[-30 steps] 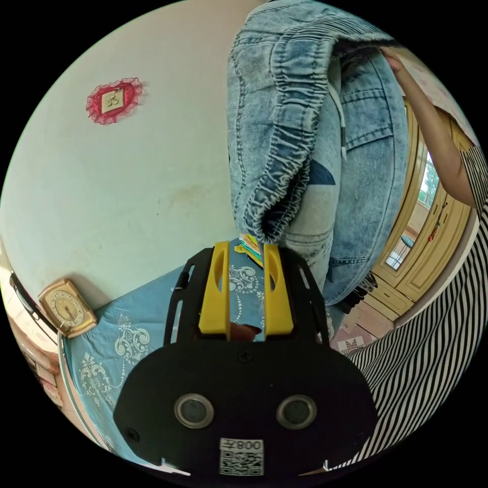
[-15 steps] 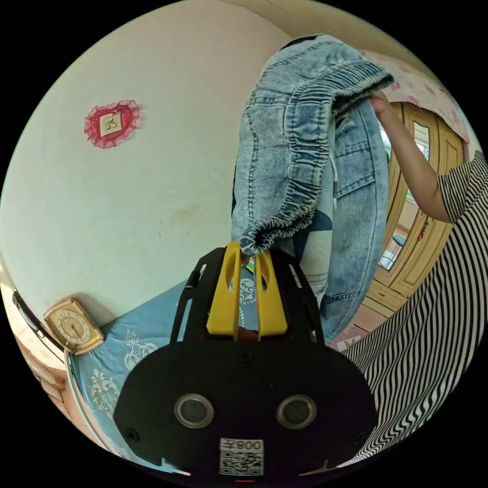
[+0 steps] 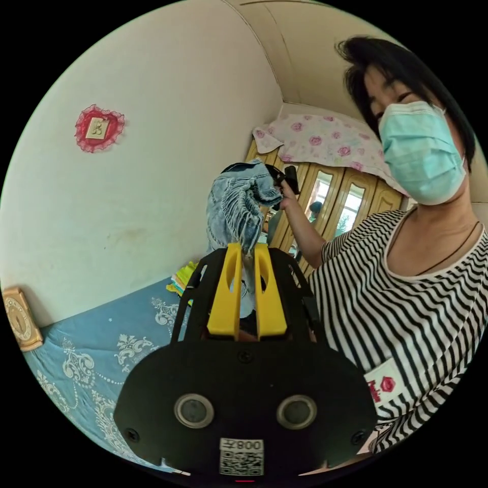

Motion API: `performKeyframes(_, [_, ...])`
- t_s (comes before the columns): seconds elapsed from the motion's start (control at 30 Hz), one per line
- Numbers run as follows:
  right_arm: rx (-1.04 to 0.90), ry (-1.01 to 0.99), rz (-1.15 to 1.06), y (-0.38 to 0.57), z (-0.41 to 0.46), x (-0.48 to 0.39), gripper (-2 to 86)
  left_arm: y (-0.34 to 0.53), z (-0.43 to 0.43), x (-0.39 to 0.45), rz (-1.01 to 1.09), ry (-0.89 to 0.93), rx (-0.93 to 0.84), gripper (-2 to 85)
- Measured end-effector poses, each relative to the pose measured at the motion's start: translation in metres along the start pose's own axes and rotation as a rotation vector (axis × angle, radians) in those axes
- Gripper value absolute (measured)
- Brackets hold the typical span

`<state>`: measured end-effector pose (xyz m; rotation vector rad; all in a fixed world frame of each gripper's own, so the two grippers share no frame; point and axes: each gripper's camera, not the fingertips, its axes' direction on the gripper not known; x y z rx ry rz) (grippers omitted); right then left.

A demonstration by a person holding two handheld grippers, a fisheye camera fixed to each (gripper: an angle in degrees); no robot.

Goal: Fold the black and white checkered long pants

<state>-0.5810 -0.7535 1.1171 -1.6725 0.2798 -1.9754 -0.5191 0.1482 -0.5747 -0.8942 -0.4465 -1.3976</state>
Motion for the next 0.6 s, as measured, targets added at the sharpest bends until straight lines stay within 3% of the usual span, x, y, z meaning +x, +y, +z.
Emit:
performKeyframes(0.2, [-0.083,-0.011,-0.170,-0.026,0.062,-0.064,1.8,0.045,0.015,0.024,-0.042,0.103,0.137,1.6])
performKeyframes(0.33, [-0.221,-0.040,-0.278,-0.044,0.172,-0.109,2.3,0.108,0.010,0.024,-0.189,0.085,0.265,1.6])
performKeyframes(0.5, [-0.492,-0.082,-0.331,-0.022,0.399,-0.138,4.4,0.208,0.005,0.016,-0.461,-0.162,0.336,1.6])
performKeyframes(0.6, [-0.717,-0.030,-0.304,0.037,0.578,-0.141,4.5,0.288,0.013,-0.001,-0.674,-0.453,0.260,1.7])
